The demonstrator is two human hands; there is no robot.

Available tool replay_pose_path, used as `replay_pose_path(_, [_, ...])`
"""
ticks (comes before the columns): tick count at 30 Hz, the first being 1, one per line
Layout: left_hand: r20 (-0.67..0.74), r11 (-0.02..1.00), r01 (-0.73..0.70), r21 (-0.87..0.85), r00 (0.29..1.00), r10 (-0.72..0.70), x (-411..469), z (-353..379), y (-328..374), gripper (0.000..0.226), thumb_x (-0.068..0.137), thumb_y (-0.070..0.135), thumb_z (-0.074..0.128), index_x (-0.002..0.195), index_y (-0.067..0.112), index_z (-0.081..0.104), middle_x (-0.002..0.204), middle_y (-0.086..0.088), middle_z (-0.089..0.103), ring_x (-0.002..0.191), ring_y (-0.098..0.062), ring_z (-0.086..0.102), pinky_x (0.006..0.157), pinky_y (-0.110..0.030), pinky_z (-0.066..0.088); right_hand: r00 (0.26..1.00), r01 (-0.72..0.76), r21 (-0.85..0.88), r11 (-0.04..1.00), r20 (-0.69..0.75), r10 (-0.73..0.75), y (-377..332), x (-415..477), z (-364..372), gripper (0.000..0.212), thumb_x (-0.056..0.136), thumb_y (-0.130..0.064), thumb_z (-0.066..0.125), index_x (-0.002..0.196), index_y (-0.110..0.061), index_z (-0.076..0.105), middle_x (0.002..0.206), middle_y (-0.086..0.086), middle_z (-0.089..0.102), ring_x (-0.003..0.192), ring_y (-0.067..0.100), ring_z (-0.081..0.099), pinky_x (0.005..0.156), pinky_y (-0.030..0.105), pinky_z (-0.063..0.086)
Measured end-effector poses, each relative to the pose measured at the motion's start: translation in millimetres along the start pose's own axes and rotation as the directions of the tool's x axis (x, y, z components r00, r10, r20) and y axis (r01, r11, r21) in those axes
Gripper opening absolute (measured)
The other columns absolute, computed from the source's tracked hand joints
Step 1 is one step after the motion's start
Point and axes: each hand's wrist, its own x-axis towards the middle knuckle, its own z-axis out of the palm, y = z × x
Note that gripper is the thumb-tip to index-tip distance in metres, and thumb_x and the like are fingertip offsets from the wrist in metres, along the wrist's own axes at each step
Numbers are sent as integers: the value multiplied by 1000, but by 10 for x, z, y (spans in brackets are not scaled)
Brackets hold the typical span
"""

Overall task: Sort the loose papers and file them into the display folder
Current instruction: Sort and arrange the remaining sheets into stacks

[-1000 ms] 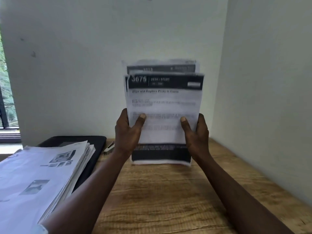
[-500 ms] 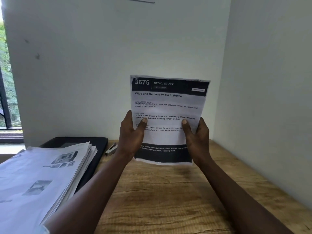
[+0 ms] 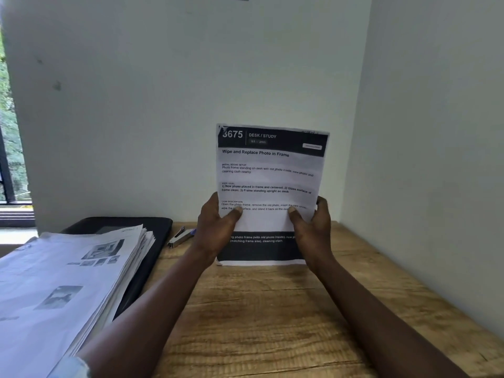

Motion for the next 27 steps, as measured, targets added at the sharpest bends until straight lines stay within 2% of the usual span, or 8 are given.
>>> replay_pose_path(3, [4,997,8,76,1000,-8,-11,-1,-52,32,98,16,65,129,24,62,121,7,73,109,-16,70,95,-49,59,999,-30,2,1000,-16,30,26,15,-13,27,96,-17,70,121,-25,62,111,-11,71,101,2,67,83,20,55])
replay_pose_path(6, [-37,997,9,79,999,-6,-51,16,-8,37,94,34,74,126,25,58,117,6,70,103,-14,70,88,-45,61,967,-190,259,947,-117,226,-7,58,-9,22,92,-10,75,106,-26,68,99,-11,74,88,2,70,81,22,57])
replay_pose_path(9, [-8,974,219,-57,975,-220,-189,120,-9,61,82,40,85,131,25,51,117,5,70,100,-13,70,76,-32,57,880,-330,479,814,-156,449,27,87,-34,20,91,-4,75,104,-18,68,94,-6,72,82,7,68,72,22,59])
replay_pose_path(11, [85,906,365,-213,931,-355,-276,237,-42,59,81,32,88,129,24,56,119,3,73,99,-18,74,77,-36,57,832,-354,543,762,-189,521,18,94,-57,20,90,-1,74,102,-16,66,93,-4,70,80,9,67,62,20,56])
replay_pose_path(16, [86,827,368,-426,926,-367,-275,400,-39,27,94,0,69,118,12,67,111,-6,77,103,-27,74,80,-41,63,828,-390,627,674,-80,554,13,46,-4,24,90,2,72,100,-19,66,102,1,73,91,17,70,81,36,59])
replay_pose_path(19, [-102,926,221,-305,960,-262,-188,302,-22,25,98,-3,62,104,19,72,101,-3,79,98,-26,75,81,-42,62,844,-436,484,759,-72,531,60,19,44,34,87,-1,77,116,-15,64,114,5,72,102,23,69,95,41,56])
replay_pose_path(23, [-200,997,72,-38,977,-78,-106,29,-9,24,99,2,60,111,20,70,101,6,75,97,-22,73,84,-41,60,870,-375,71,924,-318,377,94,74,-19,67,79,-3,80,129,-19,39,125,6,61,113,29,62,105,47,47])
replay_pose_path(27, [-211,994,31,107,978,-8,-4,-223,-71,27,90,22,61,115,25,72,106,5,77,99,-23,73,90,-54,59,870,-391,-286,875,-425,250,60,201,-205,95,78,-16,82,151,-26,23,147,12,45,136,34,44,112,59,32])
